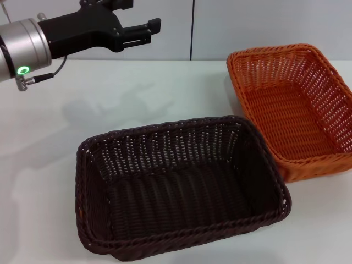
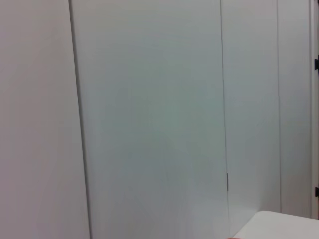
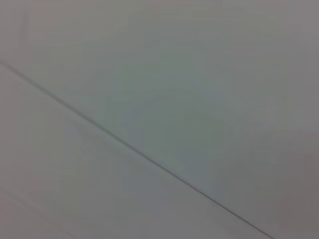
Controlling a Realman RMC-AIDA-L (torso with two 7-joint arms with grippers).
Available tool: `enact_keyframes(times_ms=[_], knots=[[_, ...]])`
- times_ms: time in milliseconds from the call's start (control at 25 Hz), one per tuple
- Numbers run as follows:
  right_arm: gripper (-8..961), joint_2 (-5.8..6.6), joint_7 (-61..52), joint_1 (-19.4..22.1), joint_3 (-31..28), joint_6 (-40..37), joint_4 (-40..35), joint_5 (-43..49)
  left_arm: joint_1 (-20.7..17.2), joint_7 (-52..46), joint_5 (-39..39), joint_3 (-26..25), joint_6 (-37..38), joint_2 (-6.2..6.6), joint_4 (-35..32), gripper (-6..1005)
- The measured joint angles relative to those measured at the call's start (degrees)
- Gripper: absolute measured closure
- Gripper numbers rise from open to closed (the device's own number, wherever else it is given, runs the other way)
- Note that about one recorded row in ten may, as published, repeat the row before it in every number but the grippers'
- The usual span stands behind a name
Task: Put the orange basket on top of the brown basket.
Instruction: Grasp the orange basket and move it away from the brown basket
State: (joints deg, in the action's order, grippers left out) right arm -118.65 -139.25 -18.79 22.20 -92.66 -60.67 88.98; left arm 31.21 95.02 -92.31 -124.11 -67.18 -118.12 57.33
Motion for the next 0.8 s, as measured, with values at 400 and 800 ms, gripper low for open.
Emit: enact_keyframes(times_ms=[400, 800], knots=[[238, -0.53, 8.0, 3.5, 5.0, -0.2, 18.8, -11.8, 2.6, 2.4, -0.4, -0.2, 0.1, 0.42, -2.3, 159], [238, 2.50, 27.2, -1.3, 5.2, -2.3, 4.3, -10.9, 3.3, 3.8, 0.0, -0.1, 0.0, 0.11, -2.6, 159]])
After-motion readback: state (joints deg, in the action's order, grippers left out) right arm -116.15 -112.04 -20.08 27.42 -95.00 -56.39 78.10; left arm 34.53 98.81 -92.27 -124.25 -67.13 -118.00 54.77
